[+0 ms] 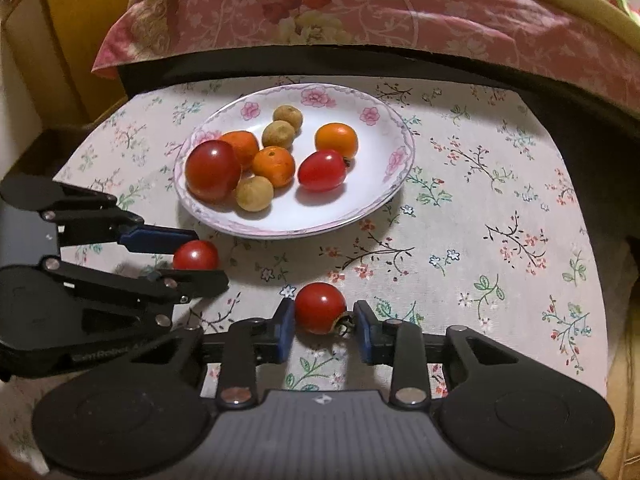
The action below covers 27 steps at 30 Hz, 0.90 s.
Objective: Organize fruits
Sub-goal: 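Grasp a red tomato with the left tool while the right tool grasps another, then carry both red tomatoes in both tools over the white plate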
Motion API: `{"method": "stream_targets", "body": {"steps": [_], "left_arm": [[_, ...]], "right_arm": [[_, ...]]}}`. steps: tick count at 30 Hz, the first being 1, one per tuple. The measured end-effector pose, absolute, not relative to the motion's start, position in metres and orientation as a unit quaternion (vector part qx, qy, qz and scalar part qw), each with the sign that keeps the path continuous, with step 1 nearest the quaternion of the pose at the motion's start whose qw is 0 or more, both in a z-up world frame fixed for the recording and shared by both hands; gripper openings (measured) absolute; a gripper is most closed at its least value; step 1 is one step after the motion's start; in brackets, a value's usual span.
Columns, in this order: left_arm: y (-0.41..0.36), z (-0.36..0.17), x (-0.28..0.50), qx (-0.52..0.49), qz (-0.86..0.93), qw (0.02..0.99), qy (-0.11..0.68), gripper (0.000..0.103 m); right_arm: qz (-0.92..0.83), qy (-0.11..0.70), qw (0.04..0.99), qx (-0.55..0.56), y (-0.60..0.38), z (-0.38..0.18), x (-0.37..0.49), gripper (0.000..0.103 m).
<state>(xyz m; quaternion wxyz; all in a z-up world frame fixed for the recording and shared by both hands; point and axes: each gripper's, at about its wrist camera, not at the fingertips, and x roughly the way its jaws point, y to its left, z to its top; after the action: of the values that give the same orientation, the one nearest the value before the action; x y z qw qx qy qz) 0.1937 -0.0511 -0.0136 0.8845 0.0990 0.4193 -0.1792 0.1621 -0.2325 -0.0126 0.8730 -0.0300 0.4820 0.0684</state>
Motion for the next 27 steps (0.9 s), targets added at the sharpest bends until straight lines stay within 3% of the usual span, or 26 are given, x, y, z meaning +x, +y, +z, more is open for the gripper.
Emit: {"method": "stream_targets", "body": {"steps": [15, 27], "left_arm": [[-0.034, -0.007, 0.131, 0.102, -0.173, 0.873, 0.444, 0.037], [-0.033, -0.009, 0.14, 0.096, -0.178, 0.877, 0.436, 0.041]], "right_arm": [[0.106, 0.496, 0.861, -0.039, -0.2, -0.003, 0.108, 0.03], [0.111, 0.502, 0.857, -0.028, -0.194, -0.013, 0.096, 0.031]]}}
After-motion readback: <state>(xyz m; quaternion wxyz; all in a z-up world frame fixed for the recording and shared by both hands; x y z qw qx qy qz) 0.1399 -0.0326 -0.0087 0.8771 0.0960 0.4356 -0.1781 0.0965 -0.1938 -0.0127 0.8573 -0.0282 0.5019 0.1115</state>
